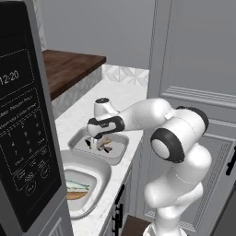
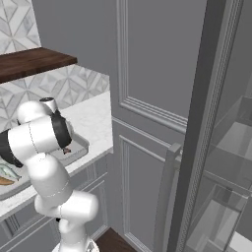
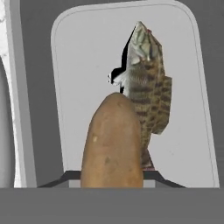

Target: Place one sweet potato and one fish in each tupperware on the nearby counter, to pack two identical lunches.

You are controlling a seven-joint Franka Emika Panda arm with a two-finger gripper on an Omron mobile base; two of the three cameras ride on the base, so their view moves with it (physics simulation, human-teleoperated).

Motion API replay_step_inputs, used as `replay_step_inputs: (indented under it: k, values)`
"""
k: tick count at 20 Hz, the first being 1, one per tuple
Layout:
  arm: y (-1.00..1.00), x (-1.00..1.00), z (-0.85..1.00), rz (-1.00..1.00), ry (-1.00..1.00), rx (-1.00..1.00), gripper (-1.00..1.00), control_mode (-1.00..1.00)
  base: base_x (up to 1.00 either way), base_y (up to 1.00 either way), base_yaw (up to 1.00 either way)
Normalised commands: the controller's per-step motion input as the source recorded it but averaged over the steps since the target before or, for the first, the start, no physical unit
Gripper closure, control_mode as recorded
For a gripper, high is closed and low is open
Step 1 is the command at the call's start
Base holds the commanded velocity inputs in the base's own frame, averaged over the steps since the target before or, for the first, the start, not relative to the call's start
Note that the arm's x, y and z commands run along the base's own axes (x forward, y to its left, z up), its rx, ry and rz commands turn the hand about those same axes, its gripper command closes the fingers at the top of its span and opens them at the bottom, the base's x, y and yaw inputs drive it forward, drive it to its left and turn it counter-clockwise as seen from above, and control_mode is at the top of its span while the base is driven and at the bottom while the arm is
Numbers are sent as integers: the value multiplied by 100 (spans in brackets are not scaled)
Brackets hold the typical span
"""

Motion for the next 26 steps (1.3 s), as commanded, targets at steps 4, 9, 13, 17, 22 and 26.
replay_step_inputs:
  k: [4, 9, 13, 17, 22, 26]
  values:
    - [0, -6, 14, 0, 0, 0, -100, -100, 0, 0, 0]
    - [-16, -38, 41, -3, 0, 0, -100, -100, 0, 0, 0]
    - [-92, -73, 38, -25, 0, 9, -100, -100, 0, 0, 0]
    - [-93, -95, 36, -34, 7, 9, -100, -100, 0, 0, 0]
    - [-76, -100, 73, -27, 4, 3, -100, -100, 0, 0, 0]
    - [-46, -100, 100, -19, 0, 0, -100, -100, 0, 0, 0]
